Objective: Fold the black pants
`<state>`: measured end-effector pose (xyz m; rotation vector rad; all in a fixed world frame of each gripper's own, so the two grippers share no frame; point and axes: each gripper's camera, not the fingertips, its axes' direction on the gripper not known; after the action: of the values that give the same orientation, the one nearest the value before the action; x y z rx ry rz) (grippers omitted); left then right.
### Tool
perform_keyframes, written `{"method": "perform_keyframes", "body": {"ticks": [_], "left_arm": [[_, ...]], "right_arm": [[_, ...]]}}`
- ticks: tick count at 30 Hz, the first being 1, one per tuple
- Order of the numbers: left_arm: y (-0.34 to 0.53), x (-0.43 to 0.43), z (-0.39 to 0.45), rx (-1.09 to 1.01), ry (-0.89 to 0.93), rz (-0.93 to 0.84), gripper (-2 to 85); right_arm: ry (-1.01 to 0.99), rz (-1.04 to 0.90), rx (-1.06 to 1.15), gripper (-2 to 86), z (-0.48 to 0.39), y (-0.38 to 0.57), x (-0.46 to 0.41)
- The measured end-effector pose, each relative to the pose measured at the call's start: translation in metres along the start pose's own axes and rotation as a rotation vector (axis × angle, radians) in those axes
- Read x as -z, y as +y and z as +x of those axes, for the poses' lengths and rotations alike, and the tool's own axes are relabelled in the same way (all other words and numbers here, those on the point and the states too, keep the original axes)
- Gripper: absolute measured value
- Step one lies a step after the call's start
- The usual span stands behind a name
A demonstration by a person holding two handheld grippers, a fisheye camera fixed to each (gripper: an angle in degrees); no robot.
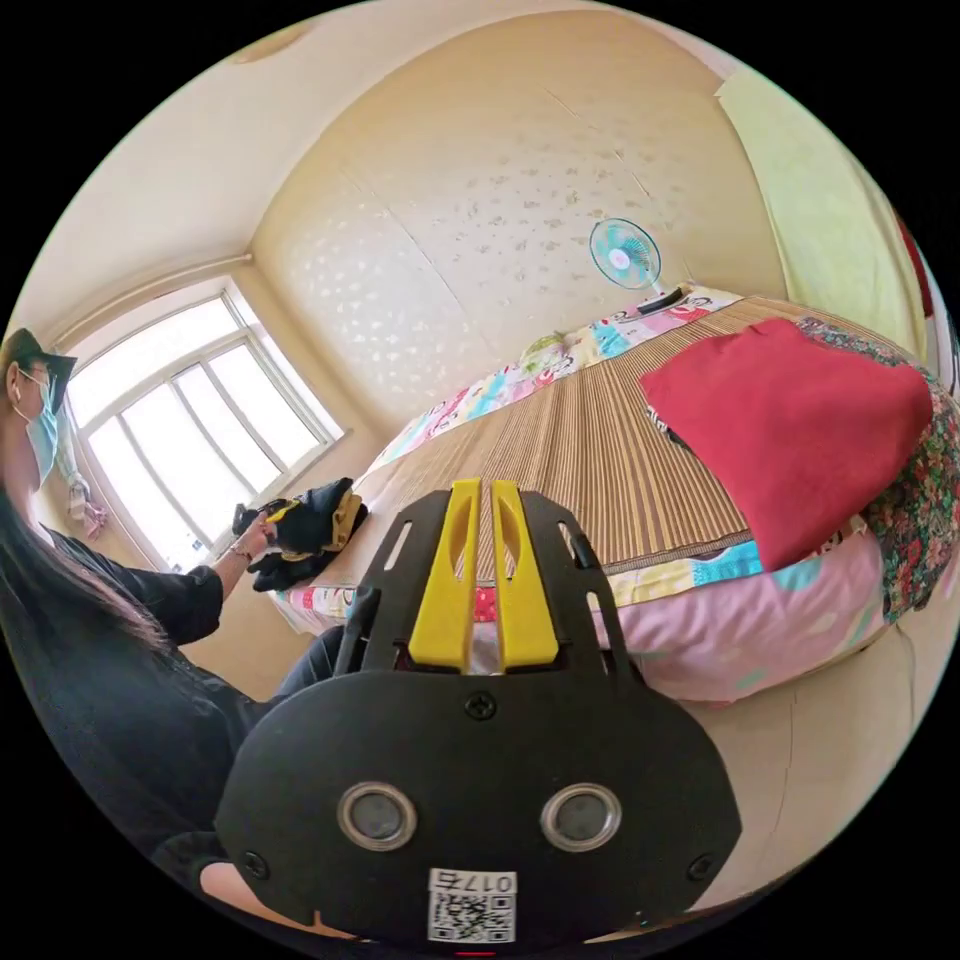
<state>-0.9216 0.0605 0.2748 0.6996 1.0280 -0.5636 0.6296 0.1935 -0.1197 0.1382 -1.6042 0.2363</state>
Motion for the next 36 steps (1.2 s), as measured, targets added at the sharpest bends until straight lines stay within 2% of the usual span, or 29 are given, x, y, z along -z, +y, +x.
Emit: {"method": "perform_keyframes", "body": {"ticks": [1,2,3,4,6,9,11,13,15,17,22,25,26,27,28,29,31,36], "left_arm": [[0.006,-0.010,0.024,-0.066,-0.008,-0.013,2.7],[0.022,-0.033,0.078,-0.234,-0.016,-0.067,2.5],[0.048,-0.054,0.129,-0.387,0.034,-0.125,2.2],[0.062,-0.063,0.151,-0.449,0.072,-0.149,2.3],[0.141,-0.092,0.234,-0.707,0.208,-0.255,2.5],[0.261,-0.123,0.296,-0.887,0.290,-0.451,2.9],[0.329,-0.136,0.310,-0.965,0.274,-0.575,2.3],[0.375,-0.136,0.304,-0.922,0.310,-0.641,0.9],[0.407,-0.131,0.278,-0.753,0.383,-0.740,0.1],[0.413,-0.119,0.254,-0.662,0.363,-0.762,0.3],[0.367,-0.069,0.187,-0.444,0.262,-0.625,5.3],[0.325,-0.034,0.138,-0.262,0.193,-0.490,6.7],[0.312,-0.021,0.120,-0.199,0.158,-0.442,6.8],[0.302,-0.008,0.105,-0.144,0.136,-0.403,7.0],[0.298,-0.002,0.098,-0.119,0.129,-0.384,7.2],[0.292,0.009,0.086,-0.070,0.123,-0.353,7.6],[0.287,0.022,0.072,-0.009,0.132,-0.327,8.7],[0.270,0.035,0.046,0.111,0.171,-0.250,12.4]], "right_arm": [[0.005,-0.007,0.003,2.3,-0.005,0.001,-0.004],[0.024,-0.020,-0.003,2.5,-0.013,0.004,-0.011],[0.039,-0.032,-0.017,2.9,-0.019,0.006,-0.018],[0.045,-0.039,-0.027,3.3,-0.022,0.007,-0.022],[0.070,-0.099,-0.050,5.0,-0.033,0.009,-0.045],[0.096,-0.202,-0.041,8.1,-0.056,0.012,-0.087],[0.069,-0.271,0.004,9.7,-0.078,0.011,-0.121],[0.029,-0.349,0.084,11.0,-0.109,0.008,-0.163],[-0.060,-0.459,0.226,12.5,-0.162,0.003,-0.230],[-0.128,-0.528,0.332,13.8,-0.210,0.001,-0.284],[-0.269,-0.710,0.596,18.3,-0.363,0.028,-0.430],[-0.137,-0.860,0.815,20.7,-0.440,0.095,-0.518],[-0.004,-0.940,0.908,20.6,-0.458,0.130,-0.553],[0.214,-0.955,0.974,19.2,-0.465,0.161,-0.579],[0.314,-0.910,0.981,18.4,-0.467,0.168,-0.584],[0.385,-0.826,0.966,13.6,-0.471,0.172,-0.581],[0.370,-0.749,0.863,8.7,-0.472,0.158,-0.562],[0.091,-0.583,0.640,5.9,-0.450,0.068,-0.451]]}}
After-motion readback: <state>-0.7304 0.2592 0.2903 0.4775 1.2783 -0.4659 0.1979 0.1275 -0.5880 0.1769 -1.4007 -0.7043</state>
